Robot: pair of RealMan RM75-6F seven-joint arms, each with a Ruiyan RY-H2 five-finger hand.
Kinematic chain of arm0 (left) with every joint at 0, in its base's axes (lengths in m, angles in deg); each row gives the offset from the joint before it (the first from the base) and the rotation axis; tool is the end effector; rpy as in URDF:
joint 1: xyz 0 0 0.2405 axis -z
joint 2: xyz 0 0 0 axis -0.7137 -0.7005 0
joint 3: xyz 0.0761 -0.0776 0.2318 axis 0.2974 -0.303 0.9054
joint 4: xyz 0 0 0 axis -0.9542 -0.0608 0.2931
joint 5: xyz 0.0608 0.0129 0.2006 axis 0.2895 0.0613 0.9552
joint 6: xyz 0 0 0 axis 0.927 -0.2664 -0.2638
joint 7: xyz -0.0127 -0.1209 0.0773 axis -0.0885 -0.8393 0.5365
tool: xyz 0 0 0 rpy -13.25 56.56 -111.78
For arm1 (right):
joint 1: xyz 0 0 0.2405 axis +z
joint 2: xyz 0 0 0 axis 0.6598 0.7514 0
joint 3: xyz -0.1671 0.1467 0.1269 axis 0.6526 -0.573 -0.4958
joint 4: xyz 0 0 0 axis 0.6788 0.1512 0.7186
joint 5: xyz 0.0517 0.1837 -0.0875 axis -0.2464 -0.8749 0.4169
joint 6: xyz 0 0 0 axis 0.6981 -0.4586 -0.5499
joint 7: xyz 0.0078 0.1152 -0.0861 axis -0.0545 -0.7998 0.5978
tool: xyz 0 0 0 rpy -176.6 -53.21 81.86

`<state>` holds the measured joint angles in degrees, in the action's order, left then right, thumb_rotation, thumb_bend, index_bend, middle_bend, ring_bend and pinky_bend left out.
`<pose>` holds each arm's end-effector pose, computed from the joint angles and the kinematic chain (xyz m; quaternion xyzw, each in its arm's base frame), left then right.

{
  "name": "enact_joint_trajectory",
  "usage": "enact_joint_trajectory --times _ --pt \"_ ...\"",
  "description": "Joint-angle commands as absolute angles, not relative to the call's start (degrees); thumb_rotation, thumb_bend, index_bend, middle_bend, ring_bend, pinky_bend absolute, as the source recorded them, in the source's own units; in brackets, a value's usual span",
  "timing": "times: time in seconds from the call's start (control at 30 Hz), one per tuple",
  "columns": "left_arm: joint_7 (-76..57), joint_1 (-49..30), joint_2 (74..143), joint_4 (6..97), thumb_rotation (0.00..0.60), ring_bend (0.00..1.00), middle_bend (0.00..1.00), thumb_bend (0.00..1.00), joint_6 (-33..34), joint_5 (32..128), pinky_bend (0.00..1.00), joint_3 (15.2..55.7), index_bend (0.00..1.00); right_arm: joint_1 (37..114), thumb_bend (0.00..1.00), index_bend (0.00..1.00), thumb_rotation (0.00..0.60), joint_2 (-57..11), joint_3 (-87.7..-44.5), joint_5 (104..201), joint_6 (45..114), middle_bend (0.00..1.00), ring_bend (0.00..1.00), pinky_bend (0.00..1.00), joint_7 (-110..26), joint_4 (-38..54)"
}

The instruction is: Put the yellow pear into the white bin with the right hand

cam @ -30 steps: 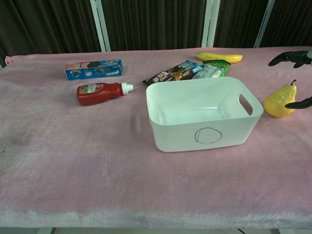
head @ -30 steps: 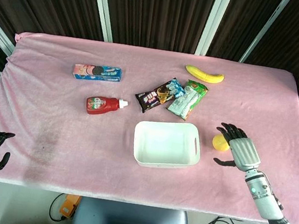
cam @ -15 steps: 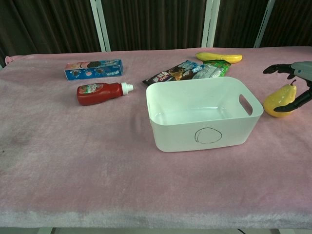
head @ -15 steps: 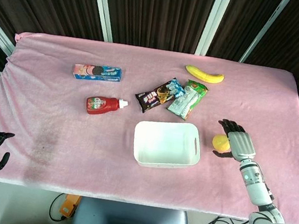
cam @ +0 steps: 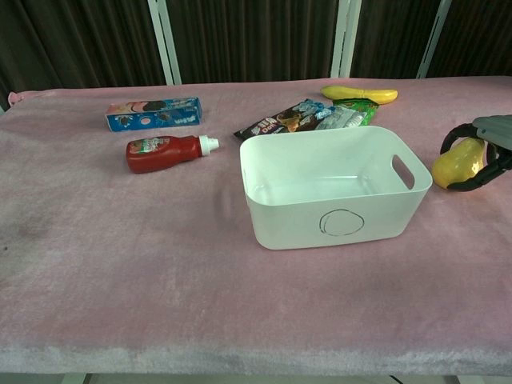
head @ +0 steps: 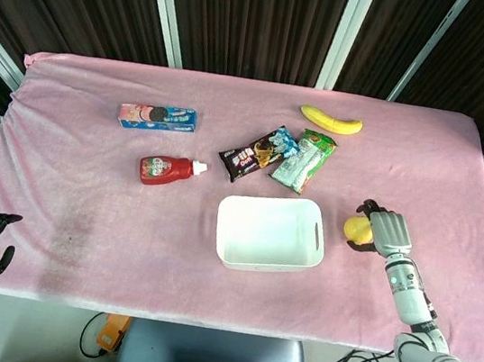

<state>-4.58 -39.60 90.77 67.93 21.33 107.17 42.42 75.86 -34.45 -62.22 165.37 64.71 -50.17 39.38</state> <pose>-0.3132 0.1816 0.1506 -0.6334 -0.3429 -0.3608 0.5925 -0.3247 -0.3763 0.0249 0.6855 -0.4118 0.2823 0.5300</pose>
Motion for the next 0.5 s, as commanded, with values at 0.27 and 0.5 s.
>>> enact_joint_trajectory --times 0.27,0.5 --pt "-4.71 -39.64 90.76 67.89 0.600 0.31 0.33 0.45 21.42 107.22 0.34 42.40 0.28 74.84 0.78 0.82 0.600 -38.80 -62.96 167.57 71.67 0.56 0.68 0.83 -53.47 46.15" --pt "-4.51 -39.58 90.78 67.93 0.600 0.31 0.33 0.45 21.26 107.20 0.34 42.42 0.28 72.71 0.78 0.82 0.600 -36.76 -62.98 173.00 87.28 0.56 0.68 0.83 -55.97 38.97"
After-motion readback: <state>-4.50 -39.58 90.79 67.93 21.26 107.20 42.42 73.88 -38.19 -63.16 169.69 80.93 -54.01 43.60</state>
